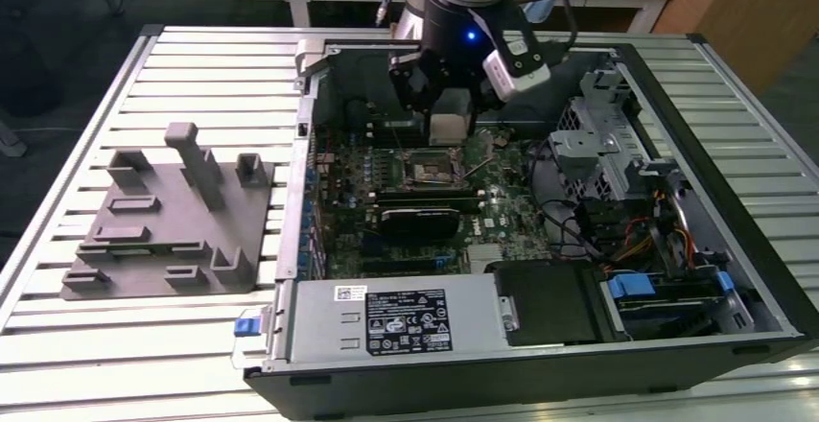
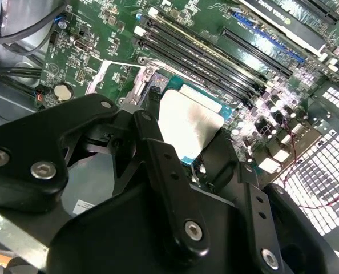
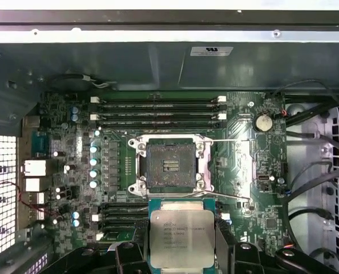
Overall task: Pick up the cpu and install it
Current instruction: 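Pick up the cpu and move it towards the insertion slot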
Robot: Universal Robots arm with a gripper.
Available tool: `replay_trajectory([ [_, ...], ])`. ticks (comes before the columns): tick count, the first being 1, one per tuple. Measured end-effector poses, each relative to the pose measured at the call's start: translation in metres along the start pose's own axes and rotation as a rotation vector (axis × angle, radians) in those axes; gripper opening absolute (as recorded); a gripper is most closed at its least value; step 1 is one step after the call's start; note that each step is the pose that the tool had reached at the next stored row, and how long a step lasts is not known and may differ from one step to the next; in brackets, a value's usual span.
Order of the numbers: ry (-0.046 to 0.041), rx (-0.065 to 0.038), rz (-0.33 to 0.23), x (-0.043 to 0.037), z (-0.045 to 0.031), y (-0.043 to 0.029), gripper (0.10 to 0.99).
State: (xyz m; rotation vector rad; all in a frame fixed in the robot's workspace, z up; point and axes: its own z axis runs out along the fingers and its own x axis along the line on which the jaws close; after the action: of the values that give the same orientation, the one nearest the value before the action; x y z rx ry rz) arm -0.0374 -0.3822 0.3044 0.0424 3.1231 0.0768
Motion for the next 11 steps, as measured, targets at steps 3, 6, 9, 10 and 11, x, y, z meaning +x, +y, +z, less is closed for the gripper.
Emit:
replay_trajectory([
  [3, 0.0002, 0.0, 0.0, 0.0001, 0.0035, 0.0014, 0.541],
  [6, 0.0004, 0.0, 0.0, 0.0002, 0.0069, 0.0026, 0.541],
  [9, 0.0006, 0.0, 0.0, 0.0003, 0.0104, 0.004, 0.541],
  [10, 0.0007, 0.0, 0.0, 0.0003, 0.0116, 0.0045, 0.541],
  [11, 0.0007, 0.0, 0.0, 0.0004, 0.0129, 0.0051, 0.541],
])
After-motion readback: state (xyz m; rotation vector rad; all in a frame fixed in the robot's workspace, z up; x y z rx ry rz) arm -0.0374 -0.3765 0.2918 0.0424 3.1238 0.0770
